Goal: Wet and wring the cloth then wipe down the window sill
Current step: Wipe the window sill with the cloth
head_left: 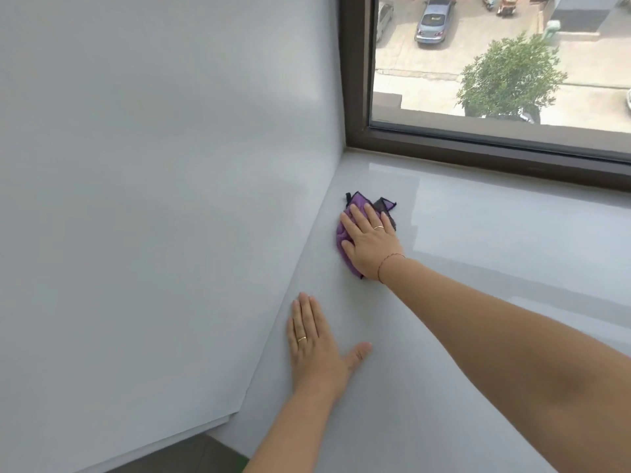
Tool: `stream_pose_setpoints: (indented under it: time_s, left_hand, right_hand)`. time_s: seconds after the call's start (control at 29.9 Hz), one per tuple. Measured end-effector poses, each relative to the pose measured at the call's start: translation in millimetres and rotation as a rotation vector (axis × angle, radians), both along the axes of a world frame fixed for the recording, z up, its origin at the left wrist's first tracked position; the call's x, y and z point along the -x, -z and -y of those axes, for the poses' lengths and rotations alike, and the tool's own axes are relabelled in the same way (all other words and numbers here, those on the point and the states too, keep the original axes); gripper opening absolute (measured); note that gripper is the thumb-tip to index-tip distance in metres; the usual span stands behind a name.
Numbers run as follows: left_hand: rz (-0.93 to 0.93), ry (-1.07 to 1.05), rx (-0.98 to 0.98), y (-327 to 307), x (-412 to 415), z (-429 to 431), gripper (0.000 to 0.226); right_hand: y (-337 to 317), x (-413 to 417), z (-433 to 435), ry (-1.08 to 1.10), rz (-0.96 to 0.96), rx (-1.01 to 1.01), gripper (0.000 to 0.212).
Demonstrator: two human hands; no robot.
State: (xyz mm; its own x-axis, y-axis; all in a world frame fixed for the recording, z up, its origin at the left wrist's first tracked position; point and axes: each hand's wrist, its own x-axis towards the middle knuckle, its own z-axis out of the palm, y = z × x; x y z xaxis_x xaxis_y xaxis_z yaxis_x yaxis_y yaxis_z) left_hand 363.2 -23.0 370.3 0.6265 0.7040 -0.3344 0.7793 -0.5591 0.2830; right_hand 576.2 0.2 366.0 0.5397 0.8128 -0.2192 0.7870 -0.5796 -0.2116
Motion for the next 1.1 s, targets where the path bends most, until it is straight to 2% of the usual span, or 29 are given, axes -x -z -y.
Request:
stream_pose_setpoints:
  time_s: [0.07, 0.17, 0.3, 0.44, 0.54, 0.6, 0.77, 1.0, 1.1]
  left_hand:
    - [-0.030, -0.007, -0.001, -0.3, 0.3, -0.2, 0.116]
    - [-0.085, -0.008, -0.021, -2.3, -2.6, 0.2, 0.116]
    - [-0.074, -0.041, -0.034, -8.4, -10.0, -0.3, 0.115]
    - [-0.028, 0.014, -0.094, -14.4, -40.3, -22.0, 0.112]
    - [-0.044, 0.043, -0.067, -11.6, -69.7, -40.8, 0.111]
    - [-0.087, 0.037, -0.038, -4.5, -79.3, -44.9, 0.116]
    - [-0.079, 0.042, -0.049, 10.6, -75.7, -39.8, 0.121]
    - [-0.102, 0.061, -0.063, 13.7, -76.9, -42.5, 0.117]
    - [-0.127, 0.060, -0.065, 12.1, -76.5, -43.3, 0.117]
  right_hand:
    - [1.2, 22.0, -7.3, 0.009, -0.030, -0.008, 0.061]
    - [5.5, 54.5, -8.1, -0.193, -0.034, -0.016, 0.063]
    - [6.0, 30.2, -1.7, -0.367, -0.022, -0.026, 0.062]
    - [1.5, -23.3, -3.4, -0.164, -0.002, -0.029, 0.061]
    - [4.8, -23.4, -11.2, -0.030, 0.021, -0.019, 0.060]
    - [8.6, -11.5, -16.5, -0.041, 0.018, -0.027, 0.060]
    - [13.4, -31.6, -13.2, -0.293, 0.029, -0.056, 0.062]
    - [9.7, -80.9, -43.4, -0.003, 0.054, -0.005, 0.063]
    - [11.0, -54.4, -52.6, -0.052, 0.026, -0.010, 0.062]
